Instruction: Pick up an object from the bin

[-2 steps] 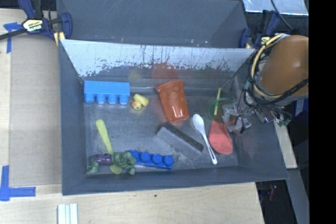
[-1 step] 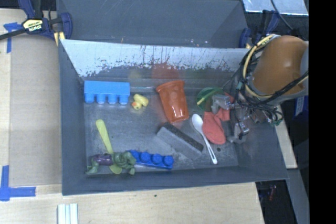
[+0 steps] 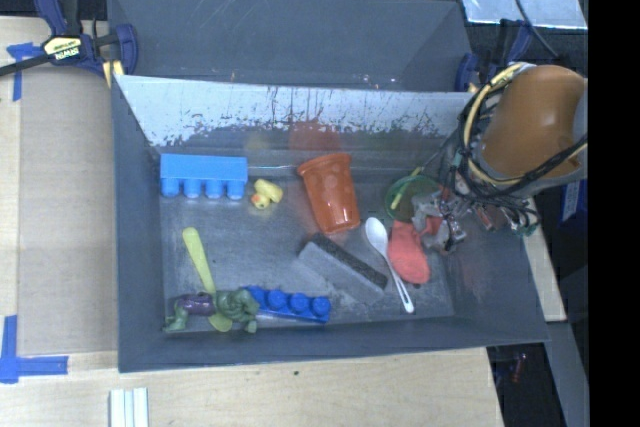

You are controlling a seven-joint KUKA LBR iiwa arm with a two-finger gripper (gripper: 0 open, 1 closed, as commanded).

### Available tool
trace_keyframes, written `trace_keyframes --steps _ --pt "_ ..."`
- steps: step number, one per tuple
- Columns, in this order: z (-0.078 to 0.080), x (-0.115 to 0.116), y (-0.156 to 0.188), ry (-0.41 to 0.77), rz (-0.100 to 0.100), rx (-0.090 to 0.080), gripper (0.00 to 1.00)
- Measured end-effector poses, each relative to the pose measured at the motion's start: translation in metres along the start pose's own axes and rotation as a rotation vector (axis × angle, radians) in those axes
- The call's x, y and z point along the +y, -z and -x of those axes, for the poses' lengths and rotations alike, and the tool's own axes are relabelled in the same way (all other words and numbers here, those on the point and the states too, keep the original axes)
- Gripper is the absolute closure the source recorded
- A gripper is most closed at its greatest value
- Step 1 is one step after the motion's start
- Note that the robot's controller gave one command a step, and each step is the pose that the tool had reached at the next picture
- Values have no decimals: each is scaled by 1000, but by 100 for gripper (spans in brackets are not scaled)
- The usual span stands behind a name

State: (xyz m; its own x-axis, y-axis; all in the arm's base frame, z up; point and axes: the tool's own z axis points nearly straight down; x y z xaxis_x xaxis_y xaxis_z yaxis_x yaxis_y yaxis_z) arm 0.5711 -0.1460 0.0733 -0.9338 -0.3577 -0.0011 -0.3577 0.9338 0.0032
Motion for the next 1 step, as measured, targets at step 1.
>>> trace_keyframes --steps 1 --pt "-3 2 -3 2 7 10 0"
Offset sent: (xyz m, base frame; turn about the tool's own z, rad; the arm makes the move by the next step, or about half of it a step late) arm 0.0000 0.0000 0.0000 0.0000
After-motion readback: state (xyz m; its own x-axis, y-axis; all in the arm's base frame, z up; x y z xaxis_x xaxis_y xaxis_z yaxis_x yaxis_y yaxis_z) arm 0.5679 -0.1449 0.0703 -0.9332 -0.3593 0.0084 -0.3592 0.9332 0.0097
